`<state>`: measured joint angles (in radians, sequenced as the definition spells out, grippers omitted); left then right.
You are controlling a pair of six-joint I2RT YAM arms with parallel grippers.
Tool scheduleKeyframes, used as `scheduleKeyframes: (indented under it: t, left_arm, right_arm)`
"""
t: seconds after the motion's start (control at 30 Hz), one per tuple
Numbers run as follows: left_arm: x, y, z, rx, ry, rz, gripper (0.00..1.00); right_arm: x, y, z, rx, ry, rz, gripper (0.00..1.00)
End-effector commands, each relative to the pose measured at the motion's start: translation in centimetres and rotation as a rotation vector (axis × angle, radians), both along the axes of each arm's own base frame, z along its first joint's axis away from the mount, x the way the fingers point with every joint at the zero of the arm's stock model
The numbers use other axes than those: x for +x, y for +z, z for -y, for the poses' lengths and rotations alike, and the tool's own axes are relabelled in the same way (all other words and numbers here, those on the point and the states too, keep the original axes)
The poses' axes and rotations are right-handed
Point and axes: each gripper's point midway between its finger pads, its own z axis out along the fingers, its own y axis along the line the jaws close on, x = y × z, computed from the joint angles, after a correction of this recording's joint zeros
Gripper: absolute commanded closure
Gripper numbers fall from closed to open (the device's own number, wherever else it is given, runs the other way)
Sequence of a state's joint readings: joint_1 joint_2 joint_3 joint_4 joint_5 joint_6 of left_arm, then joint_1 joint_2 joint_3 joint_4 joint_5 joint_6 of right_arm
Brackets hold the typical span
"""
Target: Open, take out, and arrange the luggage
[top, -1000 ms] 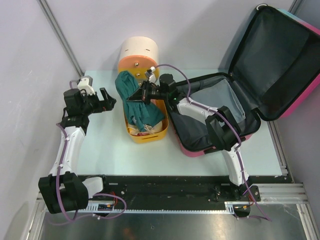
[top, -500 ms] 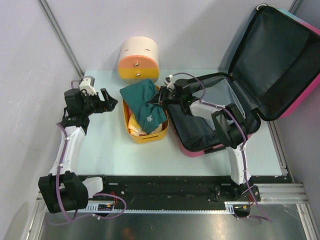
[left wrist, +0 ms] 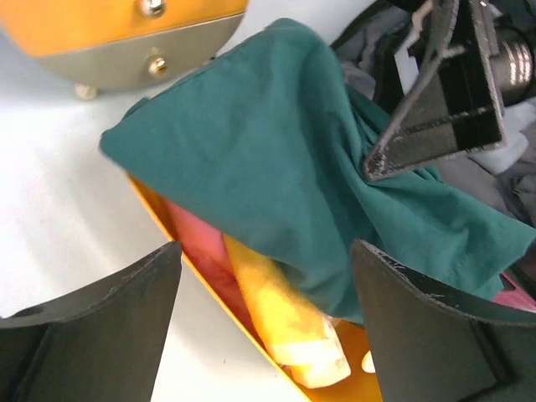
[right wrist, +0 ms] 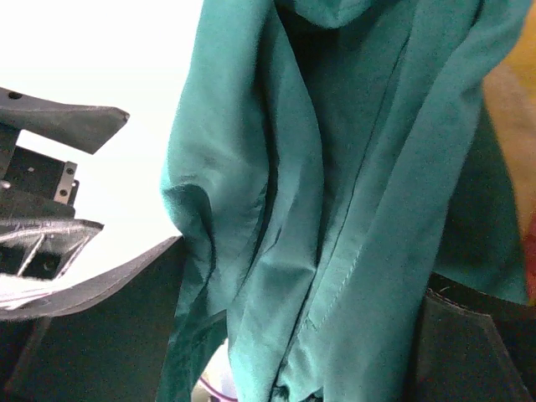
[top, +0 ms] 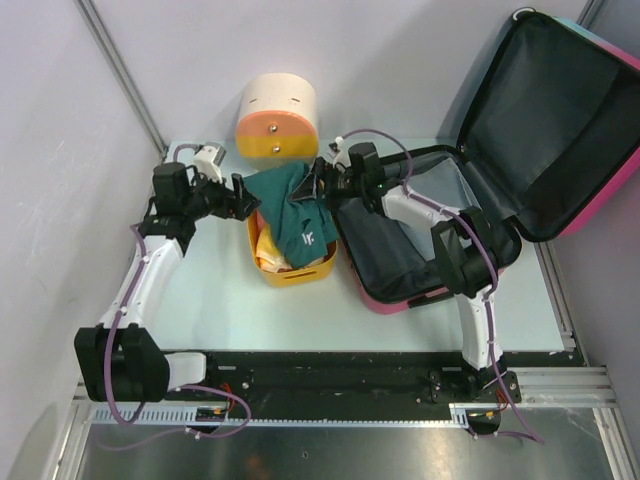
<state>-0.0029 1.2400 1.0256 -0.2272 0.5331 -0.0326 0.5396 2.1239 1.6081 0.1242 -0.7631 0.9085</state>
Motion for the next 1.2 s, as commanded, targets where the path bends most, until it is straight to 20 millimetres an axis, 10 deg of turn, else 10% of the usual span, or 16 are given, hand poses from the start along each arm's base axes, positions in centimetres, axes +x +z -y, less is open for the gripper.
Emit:
scheduleKeyframes:
  t: [0.0,0.07,0.3,0.57,0.93,1.07,1.17]
  left_arm:
    - [0.3,2.8,2.8,0.038,-0.239,0.142,0.15]
    - [0.1,3.0,3.8,0.037,-0.327,0.17,0.18]
    - [2.2,2.2,8.3,0.093,-0.469,0.202,0.18]
    - [3.3,-4.8,12.1,0.213,-0.622,0.15,0.15]
    - [-1.1,-19.2,5.6,0.584,-0.789,-0.119,0.09]
    - [-0.7,-18.0,6.2,0.545,-0.784,-0.107,0.06]
    - [0.6,-12.3,7.9,0.458,-0.728,-0.019,0.05]
  right_arm:
    - [1.4,5.3,3.3,-0.11,-0.054,0.163,0.14]
    - [2.4,5.1,5.4,-0.174,-0.094,0.169,0.01]
    - [4.5,6.1,10.7,-0.222,-0.22,0.163,0.0]
    - [5.3,7.4,15.6,-0.275,-0.262,0.273,0.0]
    - [3.7,2.9,23.9,-0.548,-0.121,0.399,0.0]
    - [3.5,0.7,26.3,-0.696,-0.057,0.459,0.0]
    - [3.3,-1.2,27.9,-0.816,-0.048,0.457,0.03]
